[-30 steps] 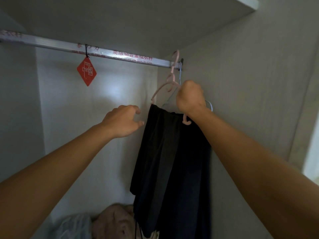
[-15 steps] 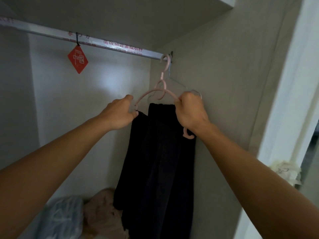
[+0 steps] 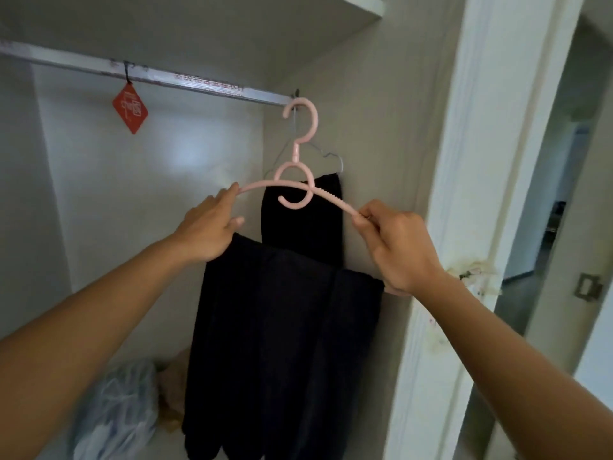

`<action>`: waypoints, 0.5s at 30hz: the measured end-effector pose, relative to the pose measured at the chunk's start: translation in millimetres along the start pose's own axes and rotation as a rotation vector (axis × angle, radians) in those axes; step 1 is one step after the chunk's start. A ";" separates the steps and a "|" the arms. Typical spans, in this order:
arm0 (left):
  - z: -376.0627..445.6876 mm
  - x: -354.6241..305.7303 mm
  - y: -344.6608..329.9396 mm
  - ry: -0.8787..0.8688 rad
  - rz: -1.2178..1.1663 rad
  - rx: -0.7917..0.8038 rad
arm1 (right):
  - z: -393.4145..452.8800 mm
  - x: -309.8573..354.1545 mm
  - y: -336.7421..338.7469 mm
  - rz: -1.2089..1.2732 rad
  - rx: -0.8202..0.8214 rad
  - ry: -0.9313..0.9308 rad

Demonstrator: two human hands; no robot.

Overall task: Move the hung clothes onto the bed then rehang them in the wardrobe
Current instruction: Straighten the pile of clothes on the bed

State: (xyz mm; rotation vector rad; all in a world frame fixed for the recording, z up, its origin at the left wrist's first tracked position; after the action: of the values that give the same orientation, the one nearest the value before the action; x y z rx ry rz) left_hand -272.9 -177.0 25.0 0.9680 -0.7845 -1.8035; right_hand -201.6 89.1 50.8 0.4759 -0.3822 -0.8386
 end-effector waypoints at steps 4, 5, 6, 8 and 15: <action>-22.0 -13.8 4.8 -0.056 -0.061 -0.054 | -34.0 7.5 27.1 0.017 0.003 -0.048; -27.5 -17.8 5.2 -0.075 -0.075 -0.055 | -41.1 13.8 31.5 0.012 0.013 -0.052; -32.6 -21.7 5.8 -0.098 -0.086 -0.060 | -47.5 20.5 36.1 0.009 0.022 -0.059; -42.5 -29.5 9.7 -0.152 -0.101 -0.084 | -60.9 32.4 45.8 0.008 0.040 -0.091; -82.2 -49.6 23.3 -0.221 -0.279 -0.107 | -115.7 55.3 84.1 -0.136 0.089 -0.176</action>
State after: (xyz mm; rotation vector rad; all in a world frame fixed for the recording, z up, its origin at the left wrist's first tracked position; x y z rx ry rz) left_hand -178.4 -149.1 18.2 0.8488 -0.7039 -2.2001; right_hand -58.4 123.1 7.8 0.5162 -0.5557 -1.0020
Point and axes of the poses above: each hand's wrist, its own z-axis towards the middle knuckle, its own y-axis out of the back of the hand, x = y × z, the point moved 9 cm from there along z, towards the middle knuckle, and after that the axes turned 2 degrees about z, right-handed, at the moved point
